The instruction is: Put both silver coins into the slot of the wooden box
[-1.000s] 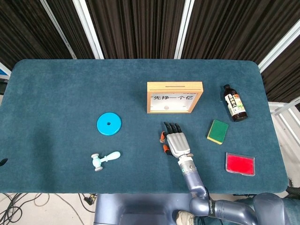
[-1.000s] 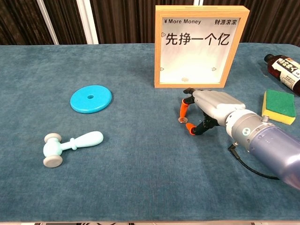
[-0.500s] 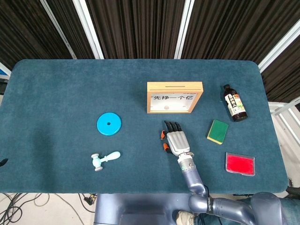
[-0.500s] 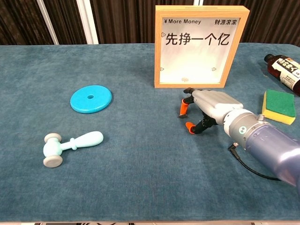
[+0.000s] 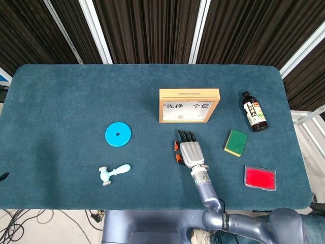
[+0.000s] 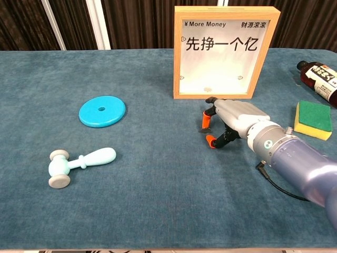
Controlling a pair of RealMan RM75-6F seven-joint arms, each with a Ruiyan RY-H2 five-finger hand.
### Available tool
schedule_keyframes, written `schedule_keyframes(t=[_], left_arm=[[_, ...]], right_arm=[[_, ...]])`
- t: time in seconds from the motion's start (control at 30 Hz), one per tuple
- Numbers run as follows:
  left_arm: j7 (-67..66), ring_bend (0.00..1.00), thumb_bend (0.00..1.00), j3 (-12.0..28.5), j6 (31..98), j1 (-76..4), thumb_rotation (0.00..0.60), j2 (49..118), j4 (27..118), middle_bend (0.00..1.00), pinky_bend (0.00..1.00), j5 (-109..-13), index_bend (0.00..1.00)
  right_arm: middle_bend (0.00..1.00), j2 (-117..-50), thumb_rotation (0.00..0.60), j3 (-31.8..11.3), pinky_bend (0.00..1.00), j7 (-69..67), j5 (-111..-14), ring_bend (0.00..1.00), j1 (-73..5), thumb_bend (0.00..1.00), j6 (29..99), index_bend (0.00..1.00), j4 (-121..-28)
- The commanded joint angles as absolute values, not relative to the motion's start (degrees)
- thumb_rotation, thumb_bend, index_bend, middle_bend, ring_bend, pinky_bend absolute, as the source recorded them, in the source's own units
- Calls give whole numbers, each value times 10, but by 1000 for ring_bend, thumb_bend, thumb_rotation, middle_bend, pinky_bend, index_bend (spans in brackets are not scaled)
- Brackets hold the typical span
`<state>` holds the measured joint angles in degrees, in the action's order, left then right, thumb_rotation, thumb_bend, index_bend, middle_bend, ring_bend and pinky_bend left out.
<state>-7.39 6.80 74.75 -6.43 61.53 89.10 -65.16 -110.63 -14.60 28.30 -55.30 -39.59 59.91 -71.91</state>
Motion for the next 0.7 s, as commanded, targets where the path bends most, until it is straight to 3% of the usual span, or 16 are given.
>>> schedule_keyframes(t=[0.03, 0.7], left_arm=[[-74, 0, 38, 68, 747, -64, 600, 615, 892, 0, 0, -651, 0], [-77, 0, 39, 66, 743, -66, 600, 613, 896, 0, 0, -648, 2]], right_arm=[[0, -1108, 600, -148, 0, 282, -552, 0, -396, 516, 600, 618, -718], [3, -1109, 600, -155, 0, 268, -557, 0, -397, 515, 605, 763, -723]])
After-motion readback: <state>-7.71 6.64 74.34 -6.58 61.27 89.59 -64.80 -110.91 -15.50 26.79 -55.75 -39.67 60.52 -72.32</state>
